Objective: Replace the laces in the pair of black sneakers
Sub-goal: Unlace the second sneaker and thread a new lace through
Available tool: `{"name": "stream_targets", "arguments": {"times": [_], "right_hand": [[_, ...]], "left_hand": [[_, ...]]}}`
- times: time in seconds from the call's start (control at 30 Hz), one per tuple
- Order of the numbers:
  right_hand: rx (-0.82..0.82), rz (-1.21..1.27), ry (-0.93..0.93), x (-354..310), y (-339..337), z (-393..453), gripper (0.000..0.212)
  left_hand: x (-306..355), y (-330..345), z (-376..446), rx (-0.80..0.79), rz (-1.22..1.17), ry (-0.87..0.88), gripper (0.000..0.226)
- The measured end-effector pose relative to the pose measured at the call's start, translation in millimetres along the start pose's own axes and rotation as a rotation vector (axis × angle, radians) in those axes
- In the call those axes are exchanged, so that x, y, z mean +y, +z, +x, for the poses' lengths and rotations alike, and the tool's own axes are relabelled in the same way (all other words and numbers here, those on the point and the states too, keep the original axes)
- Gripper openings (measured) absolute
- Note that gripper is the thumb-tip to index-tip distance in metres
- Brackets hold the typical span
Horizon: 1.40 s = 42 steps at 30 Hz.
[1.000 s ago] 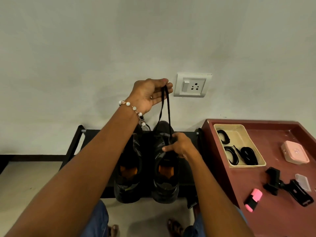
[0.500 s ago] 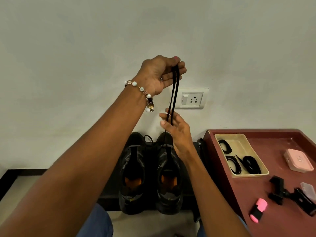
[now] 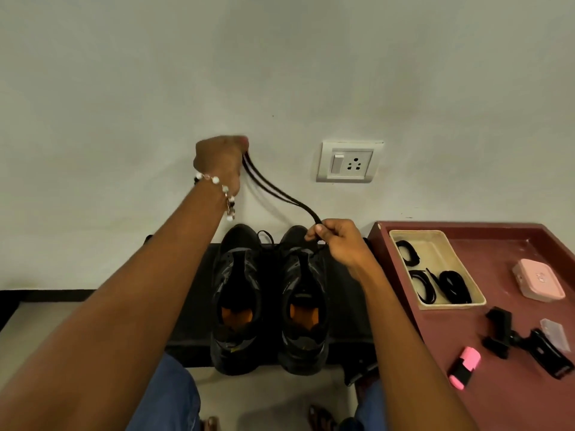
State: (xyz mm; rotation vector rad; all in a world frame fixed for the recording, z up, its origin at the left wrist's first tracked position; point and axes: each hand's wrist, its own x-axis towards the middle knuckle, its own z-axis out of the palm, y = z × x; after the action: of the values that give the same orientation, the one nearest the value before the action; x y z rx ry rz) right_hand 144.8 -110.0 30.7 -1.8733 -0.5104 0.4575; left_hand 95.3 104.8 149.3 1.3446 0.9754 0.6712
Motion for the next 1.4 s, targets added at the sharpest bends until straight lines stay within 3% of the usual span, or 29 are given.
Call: {"name": "stream_targets", "arguments": {"times": [0.1,0.23,0.33,0.47,0.7,1.03,1.17,1.23,1.4], "right_hand": [[0.03,0.087,-0.004,-4,1,3,0.024],[0.044,0.153,0.027,-4,9,8,0.024],[0.061,0.172,0.04,-3,13,9,0.025],[0.098,0.188,0.059,-8,14,9,0.024],[0.178,0.226,0.016,-69,0,11,0.025],[0.189,0.206,-0.182,-184,-38,8,0.025],[0.137,0.214,-0.11,-182,-43,8,0.024],[0.121,0.286,-0.097,-179,-45,11,0.023],[0.113,0.483,-0.101,-161,-41,20,0.022]], "left_hand": [[-58,-2,-6,-0.063,0.257,-0.066,0.007],[-129,2,-40,-0.299,0.4,-0.053,0.045],[-163,5,-64,-0.491,0.491,0.035,0.056],[-186,9,-82,-0.463,0.583,0.026,0.055],[-192,8,-83,-0.373,0.539,0.013,0.052],[-187,9,-82,-0.378,0.581,0.051,0.043],[-140,16,-70,-0.359,0.473,0.41,0.032],[-109,23,-67,-0.459,0.386,0.483,0.033],[-93,44,-61,-0.784,0.252,0.351,0.023]]}}
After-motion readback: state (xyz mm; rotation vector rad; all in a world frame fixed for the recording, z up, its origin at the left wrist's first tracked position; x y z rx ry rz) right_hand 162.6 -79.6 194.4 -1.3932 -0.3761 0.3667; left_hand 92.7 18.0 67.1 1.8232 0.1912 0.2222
